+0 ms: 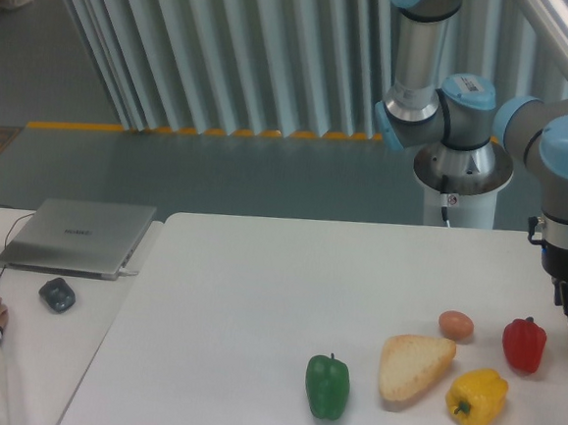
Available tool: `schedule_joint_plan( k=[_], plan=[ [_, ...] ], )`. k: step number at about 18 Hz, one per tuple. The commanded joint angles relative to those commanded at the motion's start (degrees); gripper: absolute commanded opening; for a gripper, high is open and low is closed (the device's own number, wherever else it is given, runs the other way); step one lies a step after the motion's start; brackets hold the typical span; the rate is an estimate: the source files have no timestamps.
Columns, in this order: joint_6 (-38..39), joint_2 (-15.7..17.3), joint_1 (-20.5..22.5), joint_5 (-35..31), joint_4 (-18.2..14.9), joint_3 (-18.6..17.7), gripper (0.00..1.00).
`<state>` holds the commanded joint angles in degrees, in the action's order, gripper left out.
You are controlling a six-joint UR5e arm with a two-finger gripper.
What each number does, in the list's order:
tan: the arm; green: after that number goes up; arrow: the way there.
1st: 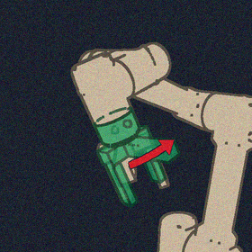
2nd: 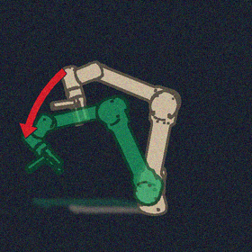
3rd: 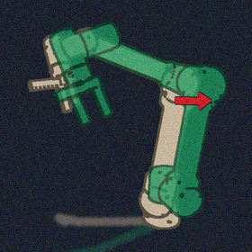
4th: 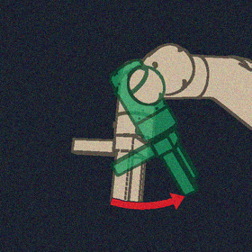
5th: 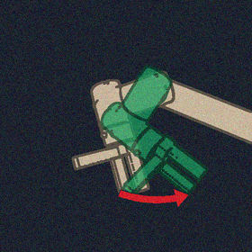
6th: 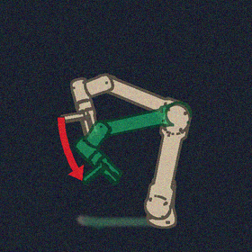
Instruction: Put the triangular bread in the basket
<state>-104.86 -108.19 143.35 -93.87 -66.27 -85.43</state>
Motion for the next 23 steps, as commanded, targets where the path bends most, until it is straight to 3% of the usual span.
schedule_joint_plan(
  k=[5, 8, 10, 15, 18, 19, 23],
  plan=[
    [1.23, 0.00, -0.44, 0.26, 0.00, 0.00, 1.00],
    [4.55, 0.09, -0.44, 6.13, 0.26, -0.18, 1.00],
    [9.47, 0.26, 0.87, 11.49, 0.35, -1.66, 1.00],
    [10.37, 1.40, 1.58, 11.77, 0.53, -4.29, 1.00],
    [10.64, 1.49, 4.03, 17.11, 3.69, -7.55, 1.00],
    [10.64, 1.93, 5.78, 20.18, 3.69, -7.99, 1.00],
    [10.46, 2.46, 5.89, 19.60, 3.69, -7.47, 1.00]
  ],
)
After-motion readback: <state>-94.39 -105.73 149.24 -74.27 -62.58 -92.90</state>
